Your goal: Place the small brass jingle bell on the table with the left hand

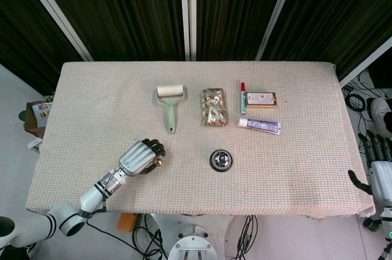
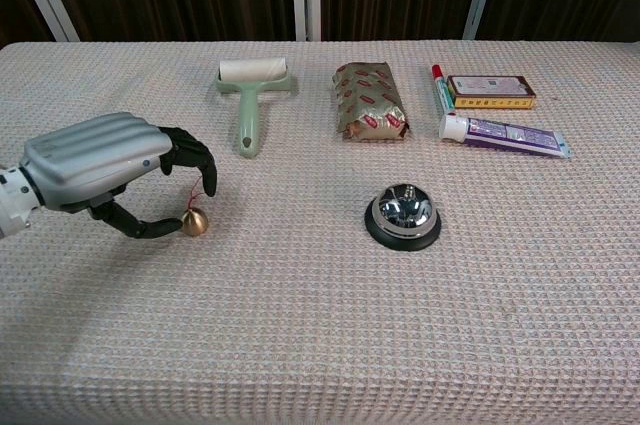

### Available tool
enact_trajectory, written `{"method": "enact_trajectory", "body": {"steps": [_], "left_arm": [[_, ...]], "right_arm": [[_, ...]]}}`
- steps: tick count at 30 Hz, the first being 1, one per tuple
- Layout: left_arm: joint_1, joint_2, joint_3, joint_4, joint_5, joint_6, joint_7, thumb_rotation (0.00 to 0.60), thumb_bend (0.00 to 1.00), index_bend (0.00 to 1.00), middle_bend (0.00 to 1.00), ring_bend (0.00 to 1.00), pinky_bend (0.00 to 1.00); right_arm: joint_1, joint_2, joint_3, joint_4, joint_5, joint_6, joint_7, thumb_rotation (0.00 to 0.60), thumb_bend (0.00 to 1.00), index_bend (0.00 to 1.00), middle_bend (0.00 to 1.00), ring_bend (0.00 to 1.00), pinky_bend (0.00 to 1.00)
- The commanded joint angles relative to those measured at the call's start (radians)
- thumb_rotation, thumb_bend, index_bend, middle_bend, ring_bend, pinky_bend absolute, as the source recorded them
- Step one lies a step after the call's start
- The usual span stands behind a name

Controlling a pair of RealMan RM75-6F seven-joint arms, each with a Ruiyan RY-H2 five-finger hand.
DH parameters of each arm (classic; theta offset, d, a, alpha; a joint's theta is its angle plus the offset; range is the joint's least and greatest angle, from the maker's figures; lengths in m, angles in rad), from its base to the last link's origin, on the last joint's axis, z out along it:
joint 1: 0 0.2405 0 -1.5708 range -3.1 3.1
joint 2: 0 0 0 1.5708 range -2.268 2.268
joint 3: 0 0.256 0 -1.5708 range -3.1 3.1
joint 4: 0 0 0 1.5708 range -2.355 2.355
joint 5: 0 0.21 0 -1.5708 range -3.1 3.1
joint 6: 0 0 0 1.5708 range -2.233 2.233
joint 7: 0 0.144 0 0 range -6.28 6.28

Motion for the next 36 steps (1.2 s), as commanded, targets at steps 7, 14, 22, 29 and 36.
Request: {"method": "enact_trajectory", "body": {"steps": [7,14,22,29,36], "left_arm": [[-0.004,0.010,0.005,-0.012,-0.008,0.010,0.015,0.600,0.32,0.41,0.33,0.27,0.41],[-0.012,0.012,0.008,-0.018,-0.017,0.002,0.026,0.600,0.32,0.43,0.33,0.27,0.41],[-0.020,0.015,0.012,-0.014,-0.016,0.008,0.025,0.600,0.32,0.47,0.33,0.26,0.41],[-0.023,0.006,0.021,0.003,-0.020,0.002,0.023,0.600,0.33,0.48,0.33,0.27,0.41],[-0.025,-0.001,0.025,0.015,-0.012,0.019,0.019,0.600,0.33,0.50,0.33,0.27,0.42]], "right_arm": [[-0.001,-0.005,-0.001,0.002,0.006,-0.006,0.001,0.600,0.18,0.00,0.00,0.00,0.00],[-0.004,-0.002,0.001,-0.001,0.005,0.001,0.014,0.600,0.18,0.00,0.00,0.00,0.00],[-0.001,-0.006,0.002,0.002,0.014,-0.010,0.012,0.600,0.18,0.00,0.00,0.00,0.00],[-0.001,-0.010,0.003,0.008,0.020,-0.015,0.017,0.600,0.18,0.00,0.00,0.00,0.00],[-0.001,-0.011,0.003,0.009,0.029,-0.022,0.014,0.600,0.18,0.00,0.00,0.00,0.00]]}}
